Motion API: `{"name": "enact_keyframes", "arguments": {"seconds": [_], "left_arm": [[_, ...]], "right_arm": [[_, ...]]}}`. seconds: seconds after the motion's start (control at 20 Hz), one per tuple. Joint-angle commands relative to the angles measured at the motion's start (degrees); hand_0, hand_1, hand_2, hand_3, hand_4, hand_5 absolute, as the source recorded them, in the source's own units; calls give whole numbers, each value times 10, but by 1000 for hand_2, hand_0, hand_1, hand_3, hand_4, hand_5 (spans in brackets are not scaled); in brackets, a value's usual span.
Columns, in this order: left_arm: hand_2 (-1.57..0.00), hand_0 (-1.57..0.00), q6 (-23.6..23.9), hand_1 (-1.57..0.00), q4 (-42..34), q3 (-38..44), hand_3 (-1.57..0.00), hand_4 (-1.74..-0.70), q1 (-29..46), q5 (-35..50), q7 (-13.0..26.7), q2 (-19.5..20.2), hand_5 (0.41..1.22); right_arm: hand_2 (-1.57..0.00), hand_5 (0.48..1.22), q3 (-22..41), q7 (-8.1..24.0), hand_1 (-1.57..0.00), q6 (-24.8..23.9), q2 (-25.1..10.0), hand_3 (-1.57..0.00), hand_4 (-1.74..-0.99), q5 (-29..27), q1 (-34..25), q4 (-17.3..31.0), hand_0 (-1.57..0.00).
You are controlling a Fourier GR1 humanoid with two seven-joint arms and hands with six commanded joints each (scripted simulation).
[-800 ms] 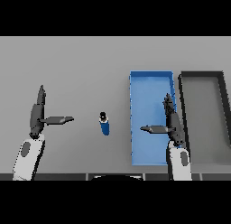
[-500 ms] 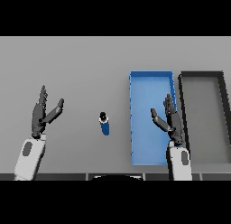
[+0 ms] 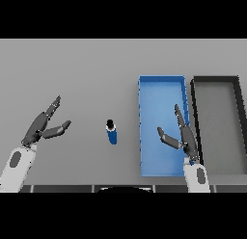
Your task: Pick up the blue pipe and place it into the blue bin.
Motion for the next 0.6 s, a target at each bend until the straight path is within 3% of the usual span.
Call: {"name": "enact_keyframes", "arguments": {"seconds": [0.0, 0.1, 0.25, 0.55], "left_arm": [[1, 1, -19, 1, -5, -8, 1, -1090, 9, -1, -13, 6, 596], [1, 1, -45, 1, -38, -26, 1, -1096, 30, 3, -22, 13, 567], [1, 1, -66, 1, -74, -62, 1, -1124, 36, 0, 2, 7, 514], [1, 1, -55, 1, -86, -128, 1, -1181, 34, -66, 9, -45, 469]], "right_arm": [[1, 598, 1, 0, 1, 0, 0, 1, -1186, 1, -4, 2, 1], [1, 605, 4, -12, 1, 3, -3, 1, -1193, 5, -4, 6, 1], [1, 611, 2, -14, 1, 11, -6, 1, -1205, -2, -3, 6, 1], [1, 618, 9, -18, 1, 8, -1, 1, -1221, 4, 7, -6, 1]]}}
